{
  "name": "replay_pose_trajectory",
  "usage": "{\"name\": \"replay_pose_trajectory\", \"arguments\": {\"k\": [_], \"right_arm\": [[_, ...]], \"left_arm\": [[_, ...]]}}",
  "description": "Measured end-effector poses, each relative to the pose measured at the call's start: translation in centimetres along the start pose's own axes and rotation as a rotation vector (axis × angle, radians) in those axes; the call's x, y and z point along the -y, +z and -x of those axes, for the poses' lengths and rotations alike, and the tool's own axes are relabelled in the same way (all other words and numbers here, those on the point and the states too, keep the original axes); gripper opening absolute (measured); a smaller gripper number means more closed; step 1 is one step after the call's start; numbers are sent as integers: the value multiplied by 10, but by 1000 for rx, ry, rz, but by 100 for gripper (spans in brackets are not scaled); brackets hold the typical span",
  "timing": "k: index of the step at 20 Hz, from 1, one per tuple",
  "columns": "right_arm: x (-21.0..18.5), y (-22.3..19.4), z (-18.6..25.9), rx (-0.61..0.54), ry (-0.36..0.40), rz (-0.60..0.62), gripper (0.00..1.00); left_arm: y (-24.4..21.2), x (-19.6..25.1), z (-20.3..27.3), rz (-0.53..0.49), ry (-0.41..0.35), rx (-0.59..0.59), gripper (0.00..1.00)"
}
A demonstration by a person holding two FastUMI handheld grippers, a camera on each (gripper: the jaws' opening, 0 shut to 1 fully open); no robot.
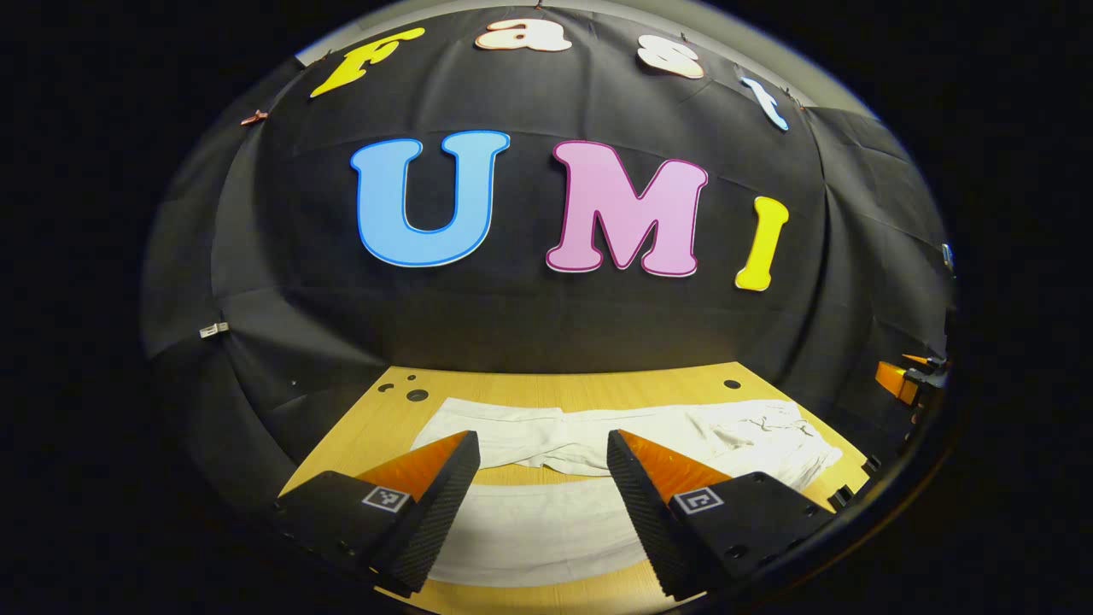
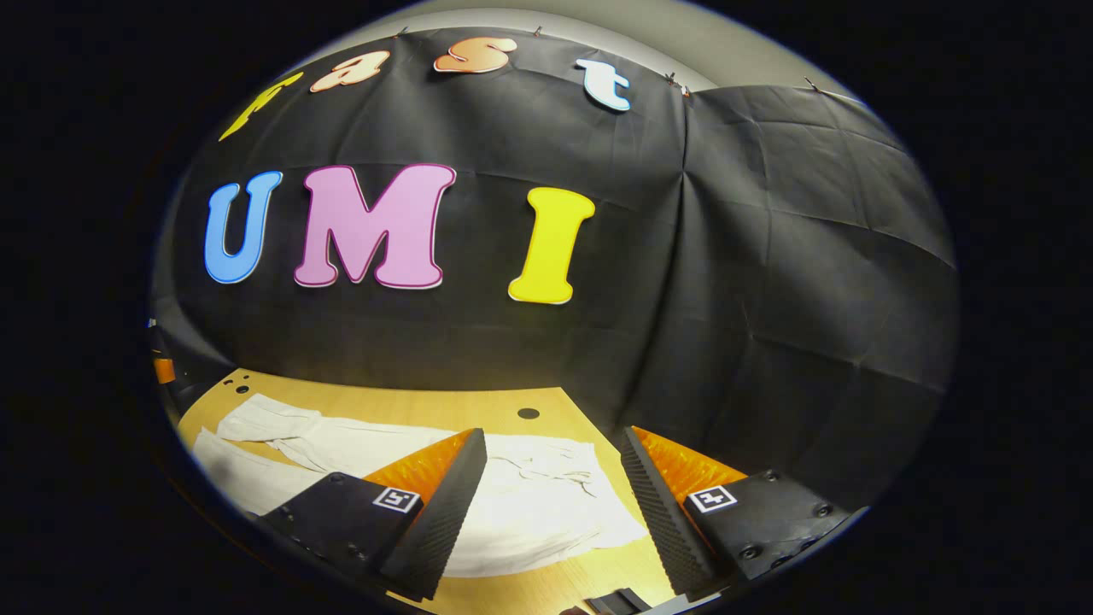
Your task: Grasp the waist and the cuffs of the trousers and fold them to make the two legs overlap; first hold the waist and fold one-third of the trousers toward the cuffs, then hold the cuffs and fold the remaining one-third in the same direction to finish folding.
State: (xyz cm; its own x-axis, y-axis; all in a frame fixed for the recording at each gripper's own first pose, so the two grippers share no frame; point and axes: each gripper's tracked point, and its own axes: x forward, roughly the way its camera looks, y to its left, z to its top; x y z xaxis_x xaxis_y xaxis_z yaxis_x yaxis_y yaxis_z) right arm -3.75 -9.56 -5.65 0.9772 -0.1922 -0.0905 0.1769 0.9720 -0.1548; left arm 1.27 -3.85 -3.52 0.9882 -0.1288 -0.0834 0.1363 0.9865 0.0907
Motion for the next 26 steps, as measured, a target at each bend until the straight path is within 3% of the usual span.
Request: {"name": "replay_pose_trajectory", "arguments": {"k": [8, 13, 20, 26], "right_arm": [[30, -29, -33, -32, 58, 278, 98], [39, -65, -51, -66, 163, 477, 98], [64, -136, -61, -162, 352, 882, 97], [67, -197, -68, -231, 498, 1092, 98]], "left_arm": [[-14, -13, 3, -70, 82, -10, 96], [-37, -27, 4, -44, 133, -56, 96], [-67, -32, 11, -18, 173, -130, 95], [-81, -33, -1, 0, 184, -200, 95]]}}
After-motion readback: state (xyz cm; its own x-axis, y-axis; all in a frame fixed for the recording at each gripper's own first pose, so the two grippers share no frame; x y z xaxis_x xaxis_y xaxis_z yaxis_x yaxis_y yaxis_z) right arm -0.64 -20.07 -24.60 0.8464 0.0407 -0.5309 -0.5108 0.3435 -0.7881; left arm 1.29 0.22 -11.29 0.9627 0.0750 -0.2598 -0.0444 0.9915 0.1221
